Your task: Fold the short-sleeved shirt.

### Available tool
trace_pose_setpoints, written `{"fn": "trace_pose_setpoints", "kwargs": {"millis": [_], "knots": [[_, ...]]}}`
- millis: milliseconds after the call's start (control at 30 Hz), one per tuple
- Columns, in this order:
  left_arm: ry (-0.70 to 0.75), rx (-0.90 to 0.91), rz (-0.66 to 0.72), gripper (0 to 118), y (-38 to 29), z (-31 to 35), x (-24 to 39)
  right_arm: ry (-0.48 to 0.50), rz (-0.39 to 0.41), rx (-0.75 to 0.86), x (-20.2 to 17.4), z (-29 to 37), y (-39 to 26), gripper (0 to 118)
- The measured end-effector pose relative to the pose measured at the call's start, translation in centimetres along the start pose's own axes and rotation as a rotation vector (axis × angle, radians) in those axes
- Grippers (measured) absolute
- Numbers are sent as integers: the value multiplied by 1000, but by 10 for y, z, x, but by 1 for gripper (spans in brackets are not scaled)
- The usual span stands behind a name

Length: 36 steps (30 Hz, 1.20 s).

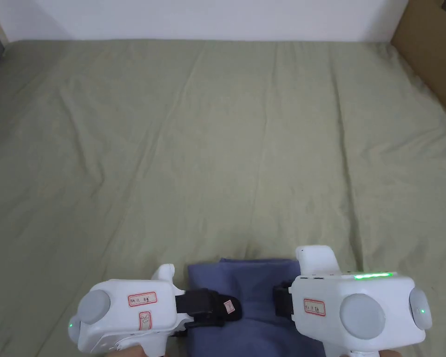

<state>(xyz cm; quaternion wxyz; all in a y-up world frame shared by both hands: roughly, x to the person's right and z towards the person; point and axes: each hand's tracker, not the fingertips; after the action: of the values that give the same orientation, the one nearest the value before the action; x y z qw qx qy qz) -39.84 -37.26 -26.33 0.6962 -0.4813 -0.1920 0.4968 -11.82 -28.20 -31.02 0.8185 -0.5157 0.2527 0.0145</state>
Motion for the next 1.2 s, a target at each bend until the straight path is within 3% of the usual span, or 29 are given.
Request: {"fn": "trace_pose_setpoints", "kwargs": {"millis": [133, 367, 533, 633, 733, 1000, 1100, 1133, 1200], "knots": [[90, 9, -75, 26, 0, 20, 11, -9, 38, 165, -18, 32, 5, 1], [327, 70, -164, 26, 9, 98, 11, -121, 81, 517, -52, 92, 22, 1], [444, 113, -165, 26, 21, 167, -8, -228, 88, 768, -78, 118, 18, 1], [584, 155, -160, 26, 26, 205, -17, -276, 125, 851, -91, 125, 14, 1], [741, 170, -216, 26, 33, 234, -21, -325, 187, 852, -104, 122, 15, 1], [1264, 193, -333, 26, 55, 287, -36, -299, 218, 808, -128, 101, 16, 1], [1351, 187, -338, 28, 63, 303, -53, -306, 233, 792, -131, 96, 16, 1], [1354, 193, -333, 41, 65, 306, -57, -303, 234, 785, -132, 94, 16, 1], [1436, 220, -327, 81, 65, 309, -62, -302, 229, 769, -132, 91, 17, 1]]}}
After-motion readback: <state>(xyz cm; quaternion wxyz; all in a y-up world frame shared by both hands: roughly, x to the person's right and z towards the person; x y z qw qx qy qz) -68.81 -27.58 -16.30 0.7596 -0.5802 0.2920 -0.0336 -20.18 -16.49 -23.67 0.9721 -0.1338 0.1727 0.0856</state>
